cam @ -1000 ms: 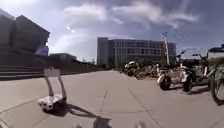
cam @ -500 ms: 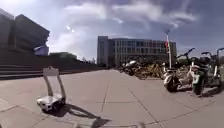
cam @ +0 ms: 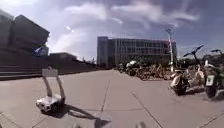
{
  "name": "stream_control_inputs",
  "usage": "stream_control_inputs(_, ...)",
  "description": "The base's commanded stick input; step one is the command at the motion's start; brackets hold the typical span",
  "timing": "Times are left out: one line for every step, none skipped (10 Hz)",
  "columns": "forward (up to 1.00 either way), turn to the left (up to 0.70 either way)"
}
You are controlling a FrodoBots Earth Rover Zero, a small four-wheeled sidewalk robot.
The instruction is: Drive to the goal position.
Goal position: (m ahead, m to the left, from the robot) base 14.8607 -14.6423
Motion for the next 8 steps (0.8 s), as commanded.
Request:
stream_control_inputs(0.7, 0.03)
stream_control_inputs(0.7, 0.03)
stream_control_inputs(0.7, 0.03)
stream_control_inputs(0.7, 0.03)
stream_control_inputs(0.7, 0.03)
stream_control_inputs(0.7, 0.03)
stream_control_inputs(0.7, 0.03)
stream_control_inputs(0.7, 0.03)
